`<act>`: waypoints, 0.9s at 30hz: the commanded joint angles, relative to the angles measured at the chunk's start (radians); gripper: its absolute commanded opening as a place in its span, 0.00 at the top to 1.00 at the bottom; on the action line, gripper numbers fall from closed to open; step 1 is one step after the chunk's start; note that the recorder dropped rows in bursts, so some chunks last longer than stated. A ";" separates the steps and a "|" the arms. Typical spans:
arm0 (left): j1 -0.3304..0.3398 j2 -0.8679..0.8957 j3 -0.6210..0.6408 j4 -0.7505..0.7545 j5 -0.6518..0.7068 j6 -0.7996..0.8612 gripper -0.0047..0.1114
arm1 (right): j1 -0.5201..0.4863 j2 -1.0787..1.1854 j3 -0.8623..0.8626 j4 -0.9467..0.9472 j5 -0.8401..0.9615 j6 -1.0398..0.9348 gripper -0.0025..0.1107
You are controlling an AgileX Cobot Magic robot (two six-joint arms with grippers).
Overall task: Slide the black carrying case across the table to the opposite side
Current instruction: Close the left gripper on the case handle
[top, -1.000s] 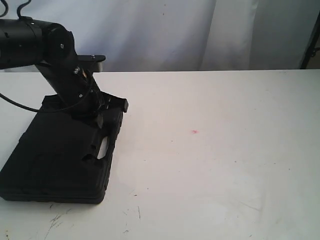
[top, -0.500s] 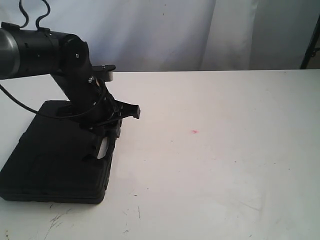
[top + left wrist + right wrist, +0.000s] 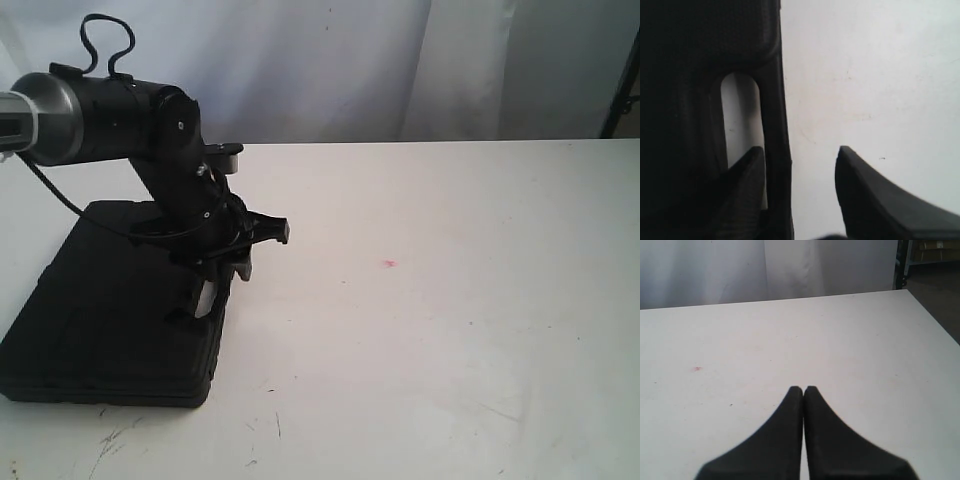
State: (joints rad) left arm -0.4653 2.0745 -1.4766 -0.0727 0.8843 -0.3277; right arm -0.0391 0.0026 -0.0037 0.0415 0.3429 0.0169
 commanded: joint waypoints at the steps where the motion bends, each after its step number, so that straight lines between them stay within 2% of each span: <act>1: -0.005 0.020 -0.019 0.024 0.014 -0.044 0.58 | -0.003 -0.003 0.004 -0.001 -0.006 -0.002 0.98; 11: -0.005 0.045 -0.019 0.109 0.016 -0.116 0.59 | -0.003 -0.003 0.004 -0.001 -0.006 -0.002 0.98; 16: -0.005 0.045 -0.017 0.094 0.006 -0.117 0.64 | -0.003 -0.003 0.004 -0.001 -0.006 -0.002 0.98; 27: -0.005 0.045 -0.017 0.046 -0.001 -0.110 0.65 | -0.003 -0.003 0.004 -0.001 -0.006 -0.002 0.98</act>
State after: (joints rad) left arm -0.4653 2.1232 -1.4905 -0.0186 0.8911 -0.4331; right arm -0.0391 0.0026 -0.0037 0.0415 0.3429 0.0169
